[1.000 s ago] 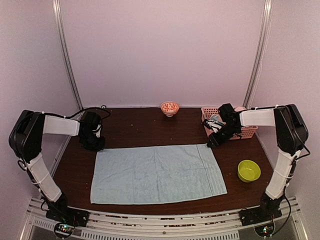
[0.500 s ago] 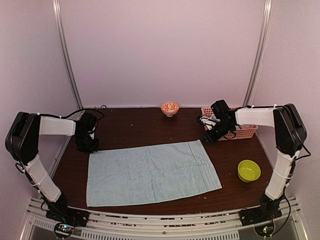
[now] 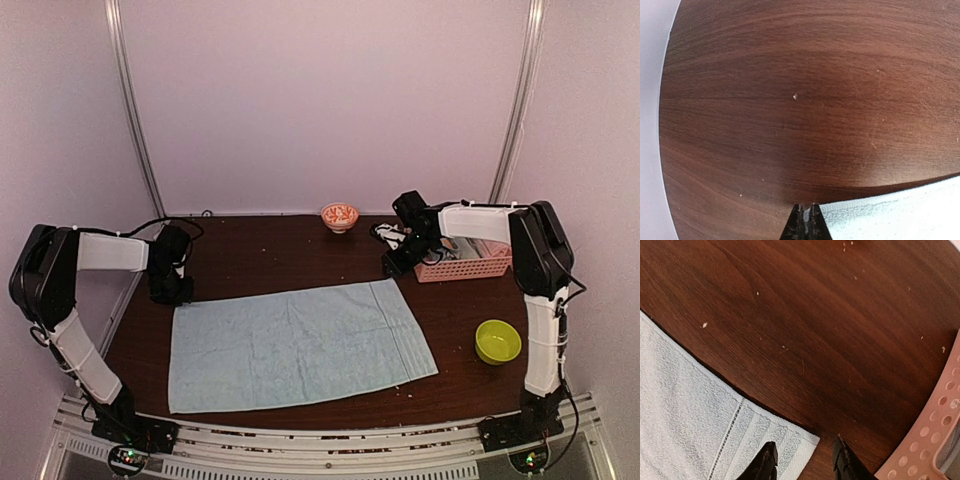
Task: Roll the towels
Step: Move the towel to the center of the board, then pick up the towel from the center of the board.
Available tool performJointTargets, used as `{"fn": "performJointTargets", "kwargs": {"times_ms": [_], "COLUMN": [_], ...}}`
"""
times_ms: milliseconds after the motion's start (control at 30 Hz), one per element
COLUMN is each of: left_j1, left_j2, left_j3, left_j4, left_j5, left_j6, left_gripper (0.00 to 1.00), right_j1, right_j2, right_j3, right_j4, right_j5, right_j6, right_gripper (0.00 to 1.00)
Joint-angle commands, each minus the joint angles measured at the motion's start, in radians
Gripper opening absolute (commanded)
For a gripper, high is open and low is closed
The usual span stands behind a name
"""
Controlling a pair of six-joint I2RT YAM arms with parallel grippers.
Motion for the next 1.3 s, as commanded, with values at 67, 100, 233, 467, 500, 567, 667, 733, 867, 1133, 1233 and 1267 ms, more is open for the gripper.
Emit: {"fn": "performJointTargets", "kwargs": {"times_ms": [67,100,233,467,500,567,667,733,867,1133,1233,1267], "left_j1": [0.007,0.008,0.008,0.008,0.006,0.006,0.007,0.006,0.007,0.028,0.045,0.044], "left_j2": [-0.003,-0.002,-0.004,-0.009,-0.008,-0.009,-0.012,-0.013,-0.020,-0.056,-0.078,-0.076], "left_j3": [0.005,0.006,0.004,0.001,0.001,0.000,0.001,0.001,0.001,0.037,0.056,0.062], "left_j4": [0.021,0.021,0.025,0.029,0.028,0.028,0.027,0.023,0.023,-0.068,-0.068,-0.067], "left_j5": [0.025,0.030,0.043,0.053,0.052,0.045,0.044,0.044,0.043,-0.104,-0.064,-0.045], "left_j6": [0.015,0.016,0.020,0.025,0.025,0.027,0.030,0.033,0.037,0.064,0.099,0.101], "left_gripper": [0.00,0.00,0.00,0.00,0.00,0.00,0.00,0.00,0.00,0.00,0.00,0.00], "right_j1": [-0.002,-0.003,-0.003,-0.002,-0.003,-0.003,-0.003,-0.002,-0.002,0.013,0.015,0.015], "right_j2": [0.034,0.038,0.063,0.103,0.107,0.114,0.132,0.141,0.135,-0.014,-0.034,-0.029], "right_j3": [0.029,0.030,0.041,0.076,0.081,0.090,0.113,0.124,0.126,0.081,0.091,0.097], "right_j4": [-0.082,-0.084,-0.097,-0.101,-0.101,-0.094,-0.113,-0.131,-0.153,-0.152,-0.147,-0.136], "right_j5": [0.026,0.028,0.034,0.028,0.033,0.038,0.032,0.021,0.039,0.043,0.008,0.011], "right_j6": [0.007,0.007,0.011,0.022,0.021,0.020,0.020,0.018,0.020,-0.006,-0.028,-0.029], "right_gripper": [0.39,0.39,0.40,0.40,0.40,0.40,0.37,0.35,0.34,0.36,0.36,0.36]}}
